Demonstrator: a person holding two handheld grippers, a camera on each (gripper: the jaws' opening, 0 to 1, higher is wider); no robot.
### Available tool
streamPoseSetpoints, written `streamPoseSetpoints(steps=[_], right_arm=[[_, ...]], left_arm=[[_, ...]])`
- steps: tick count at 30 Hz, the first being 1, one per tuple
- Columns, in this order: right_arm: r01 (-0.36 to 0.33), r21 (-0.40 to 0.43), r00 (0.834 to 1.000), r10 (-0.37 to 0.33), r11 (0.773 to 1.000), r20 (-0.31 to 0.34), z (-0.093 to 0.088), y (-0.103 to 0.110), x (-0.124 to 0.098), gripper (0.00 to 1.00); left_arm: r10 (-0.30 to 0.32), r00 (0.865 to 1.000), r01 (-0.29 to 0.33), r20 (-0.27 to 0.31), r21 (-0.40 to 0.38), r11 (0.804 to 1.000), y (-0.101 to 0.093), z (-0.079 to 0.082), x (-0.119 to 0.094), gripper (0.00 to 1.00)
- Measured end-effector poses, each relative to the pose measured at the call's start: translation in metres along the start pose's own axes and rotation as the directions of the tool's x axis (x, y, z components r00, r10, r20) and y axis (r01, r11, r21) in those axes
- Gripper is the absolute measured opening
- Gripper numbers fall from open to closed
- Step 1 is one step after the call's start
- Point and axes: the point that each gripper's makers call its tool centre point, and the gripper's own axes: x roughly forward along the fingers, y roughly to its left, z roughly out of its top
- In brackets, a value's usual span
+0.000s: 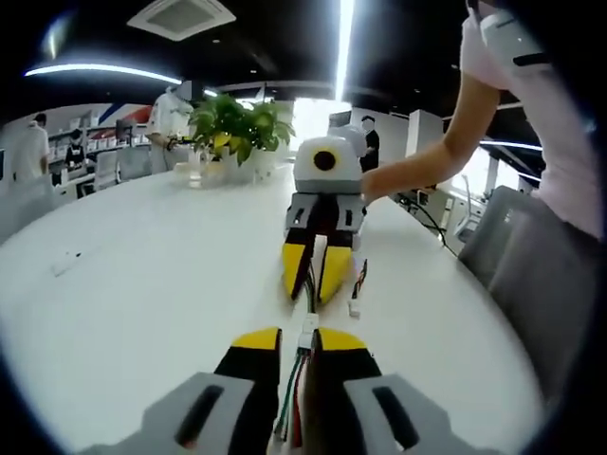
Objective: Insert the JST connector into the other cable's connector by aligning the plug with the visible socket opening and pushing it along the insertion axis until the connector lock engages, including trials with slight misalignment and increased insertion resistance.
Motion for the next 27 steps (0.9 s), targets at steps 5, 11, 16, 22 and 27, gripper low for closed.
streamPoseSetpoints(steps=[5,11,16,22,27], right_arm=[[0.005,-0.003,1.0,-0.005,1.0,-0.013,-0.003,-0.003,0.004,0.0],[-0.006,0.0,1.0,0.006,1.0,-0.004,0.002,0.003,0.003,0.04],[-0.014,-0.002,1.0,0.014,1.0,0.005,0.008,0.014,-0.004,0.09],[-0.014,-0.019,1.0,0.013,1.0,-0.01,0.007,0.024,-0.009,0.08],[-0.005,-0.026,1.0,0.005,1.0,-0.01,0.005,0.021,-0.004,0.07]], left_arm=[[0.009,1.0,-0.009,0.005,-0.023,1.0,0.003,0.0,-0.002,0.0],[-0.007,1.0,0.008,0.018,-0.027,1.0,-0.005,0.006,-0.008,0.01],[-0.021,1.0,0.021,0.02,0.012,1.0,-0.018,0.014,-0.014,0.07],[-0.013,1.0,0.013,-0.005,0.034,0.999,-0.027,0.009,-0.016,0.07],[0.002,1.0,-0.002,-0.011,0.014,1.0,-0.029,0.002,-0.017,0.07]])
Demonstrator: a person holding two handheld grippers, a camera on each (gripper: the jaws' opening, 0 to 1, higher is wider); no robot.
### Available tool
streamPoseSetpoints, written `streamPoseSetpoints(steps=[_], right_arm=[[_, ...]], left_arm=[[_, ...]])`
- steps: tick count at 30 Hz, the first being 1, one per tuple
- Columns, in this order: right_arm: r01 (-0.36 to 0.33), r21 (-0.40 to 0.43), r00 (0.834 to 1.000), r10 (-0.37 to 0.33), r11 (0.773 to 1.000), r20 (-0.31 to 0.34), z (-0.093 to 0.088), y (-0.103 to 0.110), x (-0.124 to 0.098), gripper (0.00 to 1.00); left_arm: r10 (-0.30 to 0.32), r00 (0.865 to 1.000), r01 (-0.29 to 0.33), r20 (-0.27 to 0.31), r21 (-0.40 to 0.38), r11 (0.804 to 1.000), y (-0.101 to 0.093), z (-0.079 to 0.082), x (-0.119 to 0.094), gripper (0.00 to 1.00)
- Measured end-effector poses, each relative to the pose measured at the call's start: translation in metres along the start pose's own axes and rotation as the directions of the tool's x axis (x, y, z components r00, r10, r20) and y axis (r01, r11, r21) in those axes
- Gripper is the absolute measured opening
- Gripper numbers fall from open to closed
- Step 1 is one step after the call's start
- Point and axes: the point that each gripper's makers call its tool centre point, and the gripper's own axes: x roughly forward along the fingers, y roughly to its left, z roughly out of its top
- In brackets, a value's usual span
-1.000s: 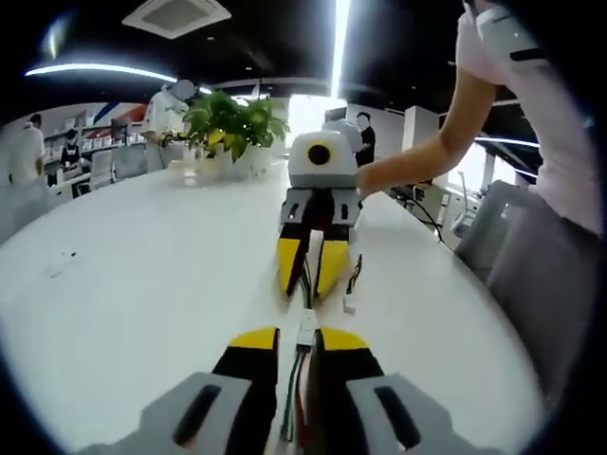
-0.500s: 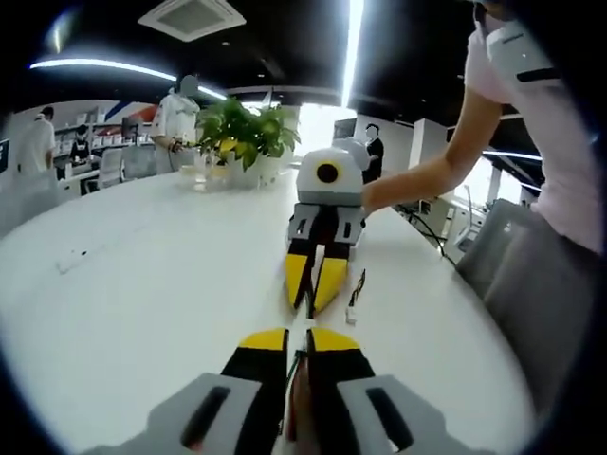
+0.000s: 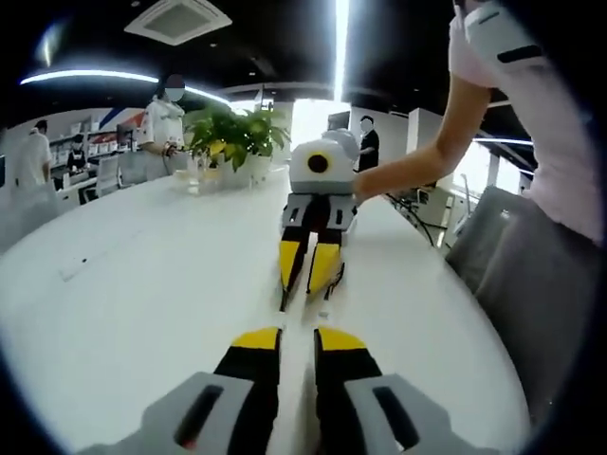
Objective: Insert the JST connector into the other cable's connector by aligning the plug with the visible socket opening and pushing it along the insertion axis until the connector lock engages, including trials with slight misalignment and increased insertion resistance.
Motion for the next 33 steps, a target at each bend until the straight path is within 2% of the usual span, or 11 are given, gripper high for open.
streamPoseSetpoints(steps=[4,8,13,17,22,28,33], right_arm=[[0.001,-0.019,1.0,-0.001,1.0,-0.01,-0.003,-0.005,0.01,0.09],[0.004,-0.037,1.0,-0.005,0.999,-0.03,-0.009,-0.01,0.019,0.07],[0.007,-0.018,1.0,-0.008,1.0,-0.022,-0.011,-0.02,0.022,0.04],[-0.001,0.064,1.0,0.002,0.998,-0.018,-0.01,-0.02,0.02,0.04],[-0.009,0.203,1.0,0.01,0.979,-0.004,-0.011,-0.024,0.015,0.04],[-0.018,0.256,1.0,0.018,0.966,0.0,-0.012,-0.03,0.014,0.04],[-0.024,0.291,1.0,0.025,0.956,-0.002,-0.013,-0.035,0.012,0.04]], left_arm=[[0.002,1.0,-0.002,-0.006,-0.006,1.0,-0.005,-0.003,-0.001,0.07],[0.006,1.0,-0.006,-0.015,-0.011,1.0,-0.008,-0.006,-0.003,0.07],[0.012,1.0,-0.012,-0.026,-0.015,1.0,-0.008,-0.01,-0.005,0.07],[0.025,1.0,-0.025,-0.011,0.0,1.0,-0.005,-0.005,-0.007,0.07],[0.064,0.998,-0.064,0.026,0.025,0.998,0.007,0.003,-0.005,0.07],[0.062,0.998,-0.062,0.016,0.043,0.997,0.013,-0.001,0.006,0.09],[0.047,0.998,-0.049,0.036,0.049,0.998,0.015,0.004,0.013,0.09]])
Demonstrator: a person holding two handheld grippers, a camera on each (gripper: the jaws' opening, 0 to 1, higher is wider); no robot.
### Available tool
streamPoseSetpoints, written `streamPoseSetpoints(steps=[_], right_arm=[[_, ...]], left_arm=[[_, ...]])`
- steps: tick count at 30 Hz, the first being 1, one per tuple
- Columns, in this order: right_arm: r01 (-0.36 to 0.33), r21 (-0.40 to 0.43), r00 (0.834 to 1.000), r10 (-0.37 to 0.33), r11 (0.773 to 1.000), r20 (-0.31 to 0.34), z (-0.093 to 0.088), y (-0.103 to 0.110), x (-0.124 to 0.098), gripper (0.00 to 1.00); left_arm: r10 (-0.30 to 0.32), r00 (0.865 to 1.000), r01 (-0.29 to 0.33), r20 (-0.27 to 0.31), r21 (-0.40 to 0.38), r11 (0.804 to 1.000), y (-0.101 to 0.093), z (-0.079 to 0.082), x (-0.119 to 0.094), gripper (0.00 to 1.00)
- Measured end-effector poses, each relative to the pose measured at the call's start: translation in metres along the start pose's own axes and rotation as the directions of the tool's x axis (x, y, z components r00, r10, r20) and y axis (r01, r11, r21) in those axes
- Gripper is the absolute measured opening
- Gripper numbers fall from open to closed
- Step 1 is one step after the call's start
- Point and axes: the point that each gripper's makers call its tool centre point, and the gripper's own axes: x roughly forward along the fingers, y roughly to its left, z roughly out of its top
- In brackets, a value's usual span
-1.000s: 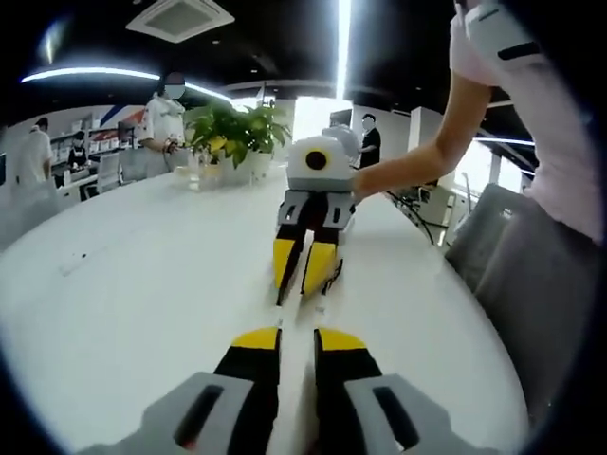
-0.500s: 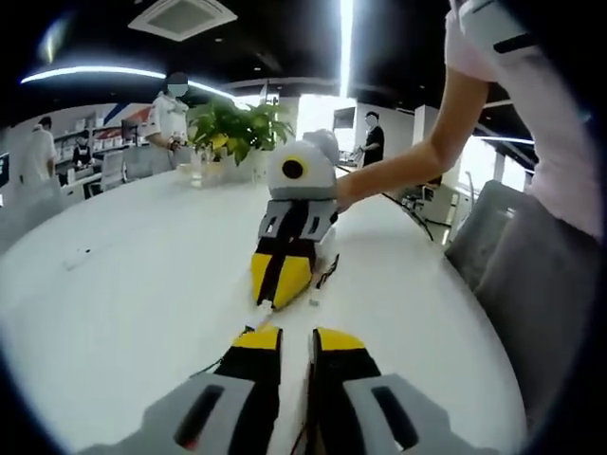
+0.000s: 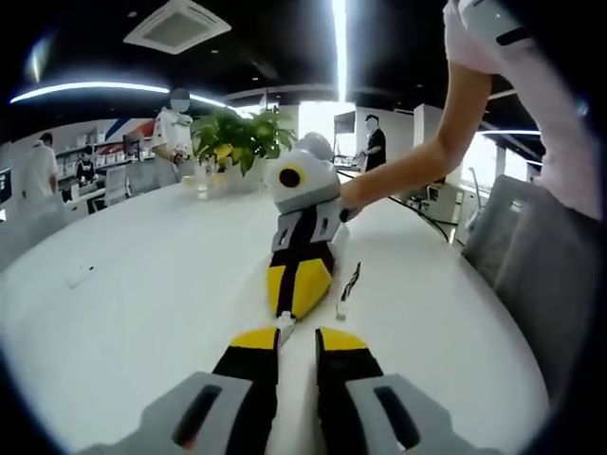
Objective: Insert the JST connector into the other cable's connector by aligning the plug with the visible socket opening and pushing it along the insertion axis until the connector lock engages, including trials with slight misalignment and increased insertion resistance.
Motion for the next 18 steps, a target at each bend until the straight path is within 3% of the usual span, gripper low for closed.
streamPoseSetpoints(steps=[18], right_arm=[[0.024,-0.128,0.998,-0.032,0.992,-0.06,-0.004,0.003,-0.006,0.06]], left_arm=[[-0.014,0.999,0.014,-0.034,-0.014,1.0,0.014,-0.008,0.014,0.1]])
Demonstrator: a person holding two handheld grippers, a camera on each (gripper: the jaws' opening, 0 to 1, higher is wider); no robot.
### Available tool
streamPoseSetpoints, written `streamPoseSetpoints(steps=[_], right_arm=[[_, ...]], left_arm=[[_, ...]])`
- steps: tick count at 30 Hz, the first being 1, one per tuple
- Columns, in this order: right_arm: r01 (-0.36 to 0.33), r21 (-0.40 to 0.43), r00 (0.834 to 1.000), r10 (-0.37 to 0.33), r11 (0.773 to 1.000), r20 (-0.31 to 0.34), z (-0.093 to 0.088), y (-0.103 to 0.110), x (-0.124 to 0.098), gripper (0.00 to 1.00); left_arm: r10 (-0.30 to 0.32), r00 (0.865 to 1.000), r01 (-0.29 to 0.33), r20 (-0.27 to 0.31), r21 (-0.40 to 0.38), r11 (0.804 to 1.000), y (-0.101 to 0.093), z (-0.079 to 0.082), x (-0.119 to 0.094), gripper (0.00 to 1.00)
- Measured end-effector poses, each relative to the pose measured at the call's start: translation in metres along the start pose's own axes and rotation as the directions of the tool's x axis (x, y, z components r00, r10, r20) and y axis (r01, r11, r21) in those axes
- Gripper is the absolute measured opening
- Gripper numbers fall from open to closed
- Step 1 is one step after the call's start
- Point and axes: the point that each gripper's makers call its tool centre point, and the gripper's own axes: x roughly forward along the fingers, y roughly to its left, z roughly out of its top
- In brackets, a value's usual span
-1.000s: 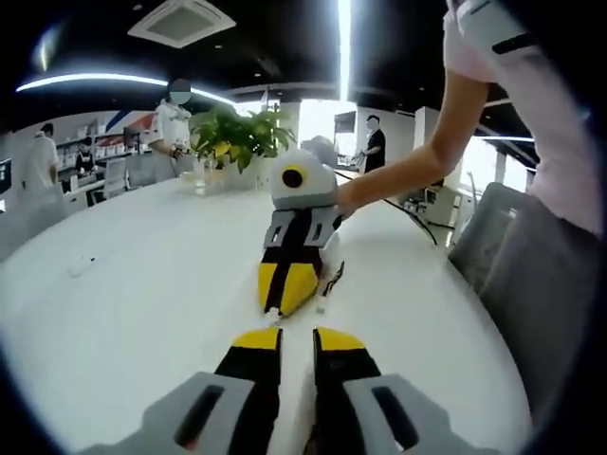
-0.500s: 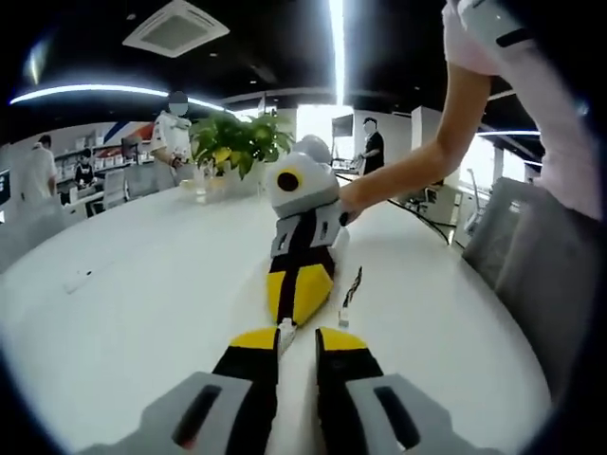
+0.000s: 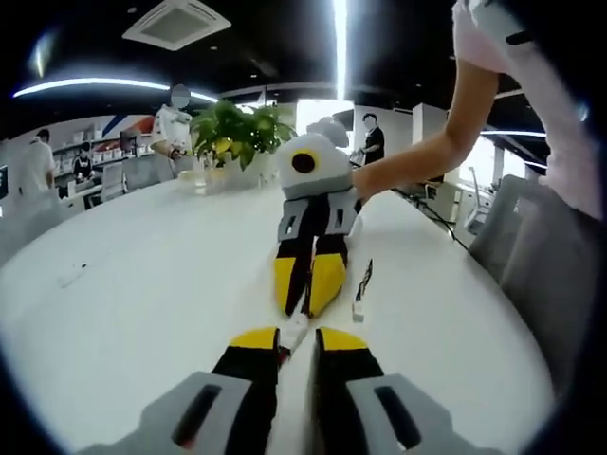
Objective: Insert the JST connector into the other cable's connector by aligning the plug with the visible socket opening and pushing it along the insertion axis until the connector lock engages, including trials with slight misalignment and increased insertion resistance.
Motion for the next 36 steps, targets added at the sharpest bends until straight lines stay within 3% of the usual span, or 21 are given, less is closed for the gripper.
streamPoseSetpoints(steps=[3,10,13,16,20,26,36], right_arm=[[0.001,-0.024,1.0,-0.001,1.0,0.012,0.004,0.002,-0.002,0.0],[0.005,-0.054,1.0,-0.004,0.999,0.006,0.005,0.001,-0.002,0.0],[0.01,-0.057,1.0,-0.009,0.998,0.01,0.006,0.006,-0.005,0.06],[0.008,-0.085,1.0,-0.008,0.996,0.001,0.008,0.014,-0.008,0.05],[-0.004,-0.104,1.0,0.005,0.995,0.008,0.01,0.029,-0.015,0.11],[-0.011,-0.116,1.0,0.009,0.993,-0.022,0.0,0.045,-0.019,0.11],[0.0,-0.157,0.998,-0.01,0.988,-0.059,-0.017,0.053,-0.016,0.19]], left_arm=[[0.0,1.0,0.0,-0.02,0.012,1.0,0.001,-0.004,0.003,0.09],[0.008,1.0,-0.008,-0.018,0.022,1.0,-0.001,0.004,-0.003,0.09],[0.024,0.999,-0.023,-0.037,0.031,0.999,0.001,0.002,-0.011,0.09],[0.04,0.999,-0.039,-0.034,0.037,0.999,0.001,0.006,-0.019,0.09],[0.022,1.0,-0.021,-0.004,0.044,0.999,-0.015,0.018,-0.03,0.09],[0.011,0.999,-0.009,-0.052,0.05,0.999,-0.032,0.004,-0.034,0.09],[0.027,0.998,-0.027,-0.062,0.005,1.0,-0.048,-0.015,-0.033,0.12]])
